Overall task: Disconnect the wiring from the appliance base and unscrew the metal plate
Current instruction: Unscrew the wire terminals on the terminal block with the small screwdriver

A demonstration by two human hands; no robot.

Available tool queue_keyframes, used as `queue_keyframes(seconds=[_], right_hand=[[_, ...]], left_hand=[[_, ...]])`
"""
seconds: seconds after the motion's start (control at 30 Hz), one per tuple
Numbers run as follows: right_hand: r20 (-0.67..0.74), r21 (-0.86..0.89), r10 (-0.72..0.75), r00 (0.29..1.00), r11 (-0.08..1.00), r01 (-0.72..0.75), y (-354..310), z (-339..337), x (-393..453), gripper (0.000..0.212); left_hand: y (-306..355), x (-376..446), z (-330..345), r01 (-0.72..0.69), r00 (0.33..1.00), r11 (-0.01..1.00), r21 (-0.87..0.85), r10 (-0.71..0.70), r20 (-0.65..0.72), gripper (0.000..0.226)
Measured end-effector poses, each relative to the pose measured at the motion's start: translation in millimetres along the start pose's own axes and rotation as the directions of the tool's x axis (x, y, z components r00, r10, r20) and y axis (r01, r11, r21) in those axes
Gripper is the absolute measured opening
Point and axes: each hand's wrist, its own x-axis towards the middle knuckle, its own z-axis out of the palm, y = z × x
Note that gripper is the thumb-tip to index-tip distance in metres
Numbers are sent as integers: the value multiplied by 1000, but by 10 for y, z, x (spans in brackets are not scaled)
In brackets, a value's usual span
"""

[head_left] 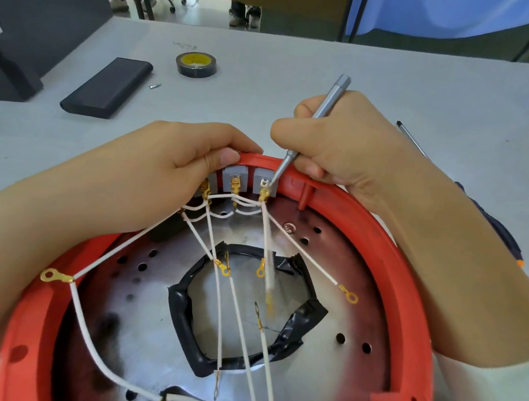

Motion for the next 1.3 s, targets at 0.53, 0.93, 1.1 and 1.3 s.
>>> queue_keyframes(seconds=[0.53,0.93,1.1,1.3], right_hand=[[-59,-22,-142,988,990,141,-177,31,-135,35],[-137,-137,-256,957,962,238,-77,269,-116,40],[-186,-229,-304,934,938,260,-63,293,-119,37],[-233,-254,-315,920,933,255,-35,290,-92,37]], left_hand=[[32,-29,-38,-13,999,1000,-5,14,33,27],[19,-29,-16,-19,998,1000,4,19,-54,25],[19,-30,-30,-60,997,998,12,61,-42,31],[6,-15,-21,-61,997,998,3,61,-45,24]])
